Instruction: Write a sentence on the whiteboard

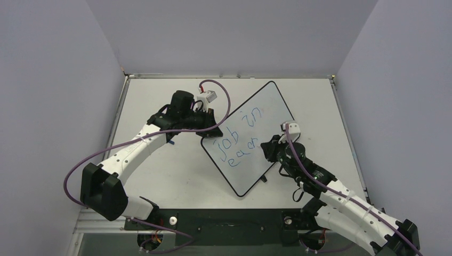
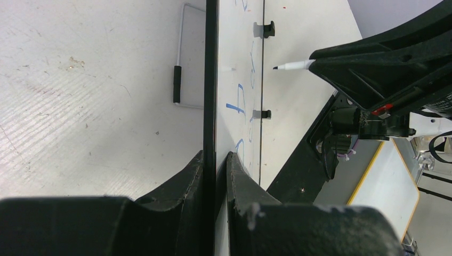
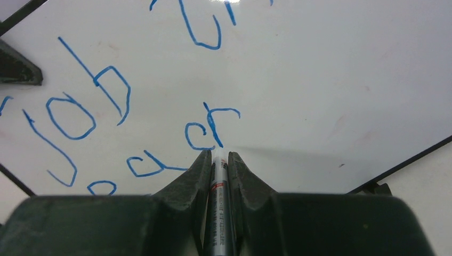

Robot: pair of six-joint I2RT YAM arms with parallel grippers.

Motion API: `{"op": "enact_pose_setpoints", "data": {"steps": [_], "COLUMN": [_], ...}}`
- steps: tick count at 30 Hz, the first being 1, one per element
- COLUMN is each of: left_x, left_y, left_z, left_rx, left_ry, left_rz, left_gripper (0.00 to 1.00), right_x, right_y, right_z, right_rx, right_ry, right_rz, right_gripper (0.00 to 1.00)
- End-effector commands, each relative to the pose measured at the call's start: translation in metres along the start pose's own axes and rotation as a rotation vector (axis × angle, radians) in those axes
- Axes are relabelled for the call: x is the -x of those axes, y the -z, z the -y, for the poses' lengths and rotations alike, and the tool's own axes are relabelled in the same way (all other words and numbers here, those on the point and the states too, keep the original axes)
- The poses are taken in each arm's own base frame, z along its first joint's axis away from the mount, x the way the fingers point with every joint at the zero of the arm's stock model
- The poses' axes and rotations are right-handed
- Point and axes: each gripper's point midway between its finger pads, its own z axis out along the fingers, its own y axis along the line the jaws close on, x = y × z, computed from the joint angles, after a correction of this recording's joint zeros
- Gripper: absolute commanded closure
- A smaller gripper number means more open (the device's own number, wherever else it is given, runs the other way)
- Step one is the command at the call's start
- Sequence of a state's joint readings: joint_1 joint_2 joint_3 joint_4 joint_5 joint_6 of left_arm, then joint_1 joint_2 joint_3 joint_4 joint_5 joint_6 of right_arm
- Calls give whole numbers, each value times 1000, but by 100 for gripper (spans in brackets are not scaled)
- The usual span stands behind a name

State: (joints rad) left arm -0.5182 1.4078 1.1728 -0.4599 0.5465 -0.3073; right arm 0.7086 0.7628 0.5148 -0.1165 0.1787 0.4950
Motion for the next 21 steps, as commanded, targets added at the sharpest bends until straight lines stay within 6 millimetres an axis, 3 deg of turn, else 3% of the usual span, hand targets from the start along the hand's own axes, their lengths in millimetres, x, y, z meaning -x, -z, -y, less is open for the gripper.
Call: {"op": "enact_pose_setpoints", "data": {"steps": [1, 14, 21], "left_x": [-15, -14, -14], "left_y": [3, 2, 2], "left_z": [-27, -26, -25], "left_rx": [133, 128, 128], "left_ry": [-65, -64, -65], "left_rz": [-31, -22, -22], "left_gripper": [100, 100, 100], "right_x": [-4, -29, -43], "right_y": [9, 45, 44], "right_z": [-26, -104, -118], "right_rx": [152, 535, 604], "right_ry": [-14, -12, -41], "right_rz": [14, 44, 46], "right_gripper": [100, 100, 100]}}
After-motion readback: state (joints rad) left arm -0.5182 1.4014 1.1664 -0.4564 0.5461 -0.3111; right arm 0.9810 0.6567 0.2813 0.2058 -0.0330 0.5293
